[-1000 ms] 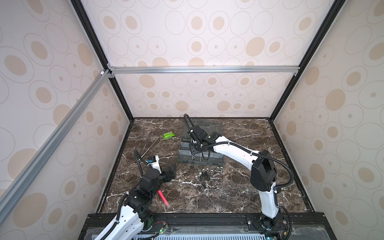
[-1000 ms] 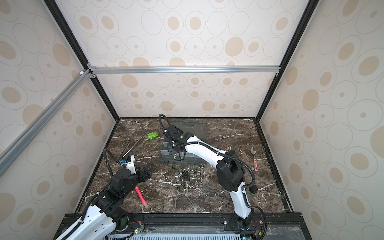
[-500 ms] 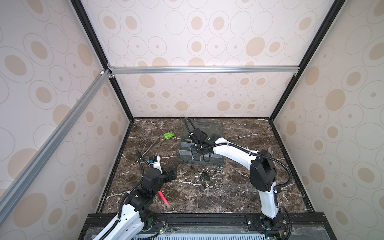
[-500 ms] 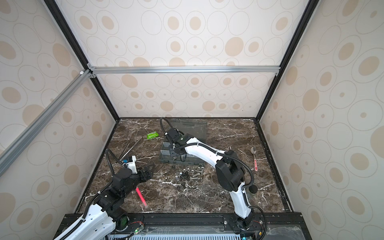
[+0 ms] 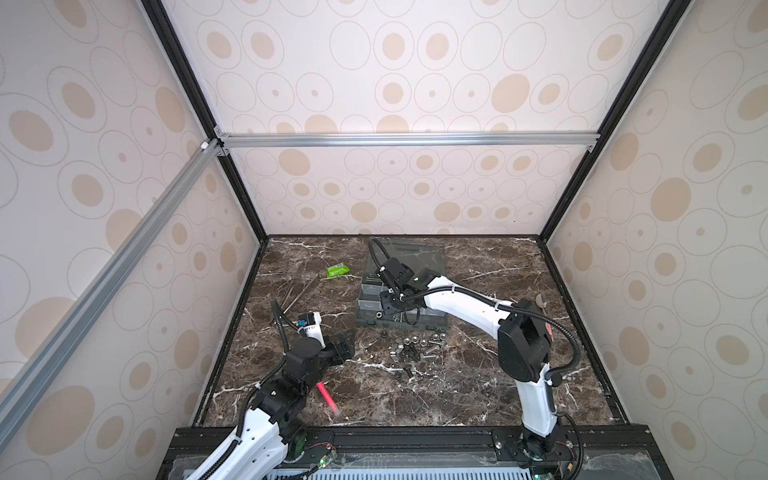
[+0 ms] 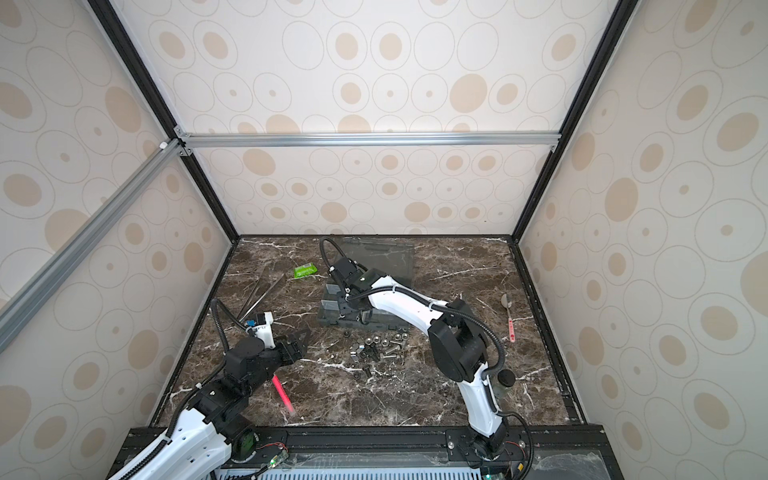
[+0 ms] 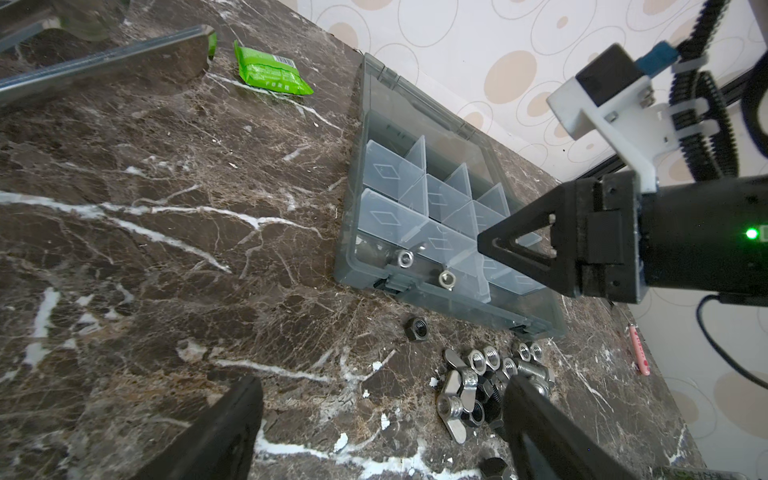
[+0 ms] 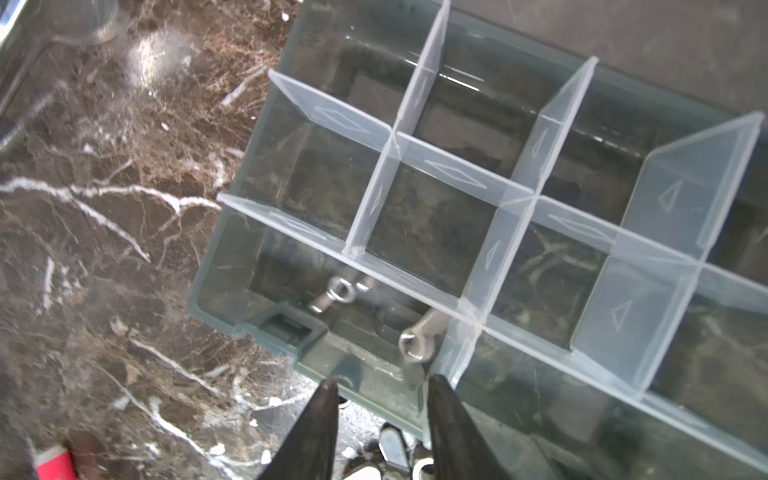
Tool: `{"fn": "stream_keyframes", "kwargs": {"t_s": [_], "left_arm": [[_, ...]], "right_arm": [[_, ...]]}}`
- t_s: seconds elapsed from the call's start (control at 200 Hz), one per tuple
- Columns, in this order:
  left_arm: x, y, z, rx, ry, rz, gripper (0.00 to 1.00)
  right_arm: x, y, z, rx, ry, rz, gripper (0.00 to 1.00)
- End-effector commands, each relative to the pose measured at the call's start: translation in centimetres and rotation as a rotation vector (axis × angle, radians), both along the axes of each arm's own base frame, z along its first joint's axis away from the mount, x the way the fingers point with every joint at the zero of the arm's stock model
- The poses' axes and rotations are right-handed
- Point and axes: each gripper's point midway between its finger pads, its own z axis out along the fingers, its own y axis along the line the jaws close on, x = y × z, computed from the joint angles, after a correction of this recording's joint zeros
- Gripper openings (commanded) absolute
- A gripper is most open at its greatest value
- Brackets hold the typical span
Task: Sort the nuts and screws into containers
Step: 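Move the right gripper back toward the pile of nuts and bolts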
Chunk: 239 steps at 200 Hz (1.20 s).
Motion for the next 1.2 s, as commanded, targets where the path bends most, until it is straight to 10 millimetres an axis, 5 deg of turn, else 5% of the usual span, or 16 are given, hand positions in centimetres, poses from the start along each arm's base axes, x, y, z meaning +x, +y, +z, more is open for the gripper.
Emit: {"fn": "stream_keyframes", "kwargs": {"t_s": [0.0, 0.65, 0.885, 1.19], "left_arm": [[0.4, -0.2, 0.8, -0.028, -0.021, 0.001, 0.89], [0.5, -1.7, 0.6, -0.026, -0.012, -0.076, 0.72], [0.3, -2.4, 0.2, -0.037, 0.007, -0.114, 0.65], [0.4, -3.7, -0.4, -0.057, 0.022, -0.171, 0.58]], "right_arm": [[-0.1, -0.4, -0.3, -0.018, 0.005, -0.008, 0.43], [-2.1, -3.3, 3.1, 0.038, -0.059, -0.046, 0.46], [-5.1, -6.7, 2.8, 0.037, -0.033, -0.087, 0.46], [-9.6, -14.3, 2.3, -0.011, -0.06, -0.222, 0.46]]}}
